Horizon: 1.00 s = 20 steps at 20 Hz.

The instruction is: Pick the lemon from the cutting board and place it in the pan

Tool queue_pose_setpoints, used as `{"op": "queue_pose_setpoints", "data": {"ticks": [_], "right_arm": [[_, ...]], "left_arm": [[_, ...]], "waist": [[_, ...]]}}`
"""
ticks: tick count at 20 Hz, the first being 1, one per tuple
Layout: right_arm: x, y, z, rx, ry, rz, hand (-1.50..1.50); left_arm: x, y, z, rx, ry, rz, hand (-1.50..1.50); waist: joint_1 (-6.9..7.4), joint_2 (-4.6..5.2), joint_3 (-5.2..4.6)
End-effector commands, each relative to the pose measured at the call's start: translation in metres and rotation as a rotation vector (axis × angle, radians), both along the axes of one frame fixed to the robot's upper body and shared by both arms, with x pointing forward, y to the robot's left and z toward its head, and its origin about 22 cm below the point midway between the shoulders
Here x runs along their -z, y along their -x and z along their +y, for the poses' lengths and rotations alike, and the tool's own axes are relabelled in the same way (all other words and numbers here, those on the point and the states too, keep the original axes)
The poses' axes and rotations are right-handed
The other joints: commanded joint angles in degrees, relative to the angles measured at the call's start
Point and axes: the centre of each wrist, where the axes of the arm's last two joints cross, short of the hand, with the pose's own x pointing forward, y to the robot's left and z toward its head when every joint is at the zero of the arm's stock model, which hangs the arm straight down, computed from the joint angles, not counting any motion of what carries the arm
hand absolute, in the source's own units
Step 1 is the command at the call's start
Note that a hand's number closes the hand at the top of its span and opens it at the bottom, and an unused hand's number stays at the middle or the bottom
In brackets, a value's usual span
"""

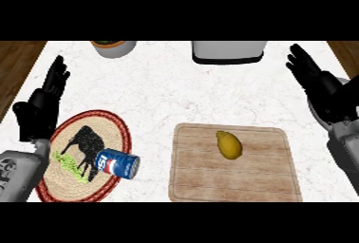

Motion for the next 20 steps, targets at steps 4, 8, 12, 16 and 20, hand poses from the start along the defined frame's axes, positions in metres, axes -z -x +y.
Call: {"op": "queue_pose_setpoints", "data": {"ticks": [4, 8, 12, 16, 20], "right_arm": [[-0.019, -0.012, 0.064, -0.512, -0.277, -0.136, 1.50], [-0.020, -0.016, 0.027, -0.643, -0.026, -0.184, 1.50], [-0.002, 0.007, -0.041, -0.706, 0.054, -0.335, -1.50], [-0.005, -0.003, -0.086, -0.663, 0.199, -0.394, -1.50], [-0.022, -0.030, -0.077, -0.739, 0.340, -0.477, -1.50]], "left_arm": [[0.000, -0.002, -0.020, 0.046, 0.171, 0.056, 0.00], [0.030, 0.018, -0.035, 0.069, 0.327, 0.164, 0.00], [0.035, 0.024, -0.017, 0.045, 0.319, 0.177, 0.00], [0.023, 0.020, -0.021, 0.039, 0.329, 0.167, 0.00], [0.022, 0.019, -0.035, 0.074, 0.326, 0.168, 0.00]], "waist": [[4.07, 0.74, -1.05], [3.27, 0.64, -1.21], [1.64, 0.63, -1.08], [2.09, 0.58, -1.15], [3.42, 0.96, -1.15]]}}
